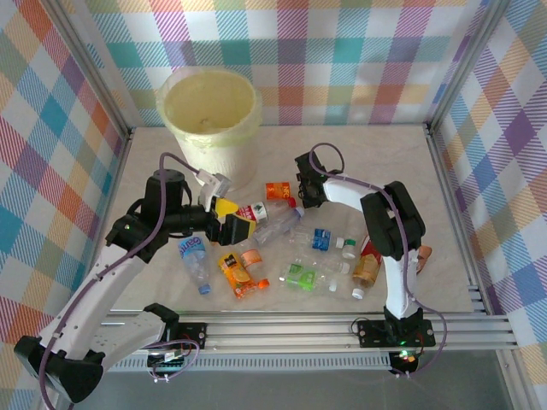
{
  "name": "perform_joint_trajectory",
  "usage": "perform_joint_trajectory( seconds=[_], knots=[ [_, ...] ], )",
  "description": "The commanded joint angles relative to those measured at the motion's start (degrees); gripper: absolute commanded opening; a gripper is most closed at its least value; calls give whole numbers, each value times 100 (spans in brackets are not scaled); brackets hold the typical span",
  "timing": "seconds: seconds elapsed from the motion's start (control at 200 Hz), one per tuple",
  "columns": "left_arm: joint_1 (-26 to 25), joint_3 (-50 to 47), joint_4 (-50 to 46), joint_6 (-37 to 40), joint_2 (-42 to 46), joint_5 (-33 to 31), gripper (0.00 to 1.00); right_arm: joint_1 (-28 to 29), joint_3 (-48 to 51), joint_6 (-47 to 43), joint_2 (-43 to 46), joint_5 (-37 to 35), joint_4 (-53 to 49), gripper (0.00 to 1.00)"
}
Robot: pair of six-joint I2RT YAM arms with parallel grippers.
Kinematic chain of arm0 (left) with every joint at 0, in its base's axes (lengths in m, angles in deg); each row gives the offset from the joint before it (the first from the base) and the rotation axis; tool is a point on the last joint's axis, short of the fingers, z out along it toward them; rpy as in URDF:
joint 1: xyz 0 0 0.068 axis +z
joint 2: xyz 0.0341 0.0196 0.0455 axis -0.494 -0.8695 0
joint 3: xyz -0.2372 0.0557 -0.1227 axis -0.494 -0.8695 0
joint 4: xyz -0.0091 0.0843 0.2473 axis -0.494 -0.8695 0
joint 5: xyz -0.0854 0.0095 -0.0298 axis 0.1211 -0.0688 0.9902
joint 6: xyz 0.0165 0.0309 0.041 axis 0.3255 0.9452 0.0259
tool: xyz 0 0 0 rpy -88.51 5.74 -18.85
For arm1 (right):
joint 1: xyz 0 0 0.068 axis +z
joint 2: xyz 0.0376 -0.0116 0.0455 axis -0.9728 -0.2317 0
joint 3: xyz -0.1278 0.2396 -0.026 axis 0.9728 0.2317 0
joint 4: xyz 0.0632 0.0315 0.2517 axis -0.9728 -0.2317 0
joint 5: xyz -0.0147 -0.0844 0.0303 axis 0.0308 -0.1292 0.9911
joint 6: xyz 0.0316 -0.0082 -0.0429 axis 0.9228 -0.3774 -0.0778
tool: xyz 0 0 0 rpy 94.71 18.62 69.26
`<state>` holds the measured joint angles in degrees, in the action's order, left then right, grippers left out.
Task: Put the plastic bottles in the bin
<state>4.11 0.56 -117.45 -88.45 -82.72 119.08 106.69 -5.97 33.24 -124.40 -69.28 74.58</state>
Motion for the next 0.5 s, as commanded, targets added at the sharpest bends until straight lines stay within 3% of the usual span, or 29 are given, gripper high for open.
perform_joint_trajectory(
  seconds=[0.0,0.495],
  knots=[
    [-65,-37,-96,92,3,11,100,41,-178,106,-417,153,528,64],
    [-70,-59,-81,82,-4,38,100,-20,-221,181,-490,105,743,50]
  ],
)
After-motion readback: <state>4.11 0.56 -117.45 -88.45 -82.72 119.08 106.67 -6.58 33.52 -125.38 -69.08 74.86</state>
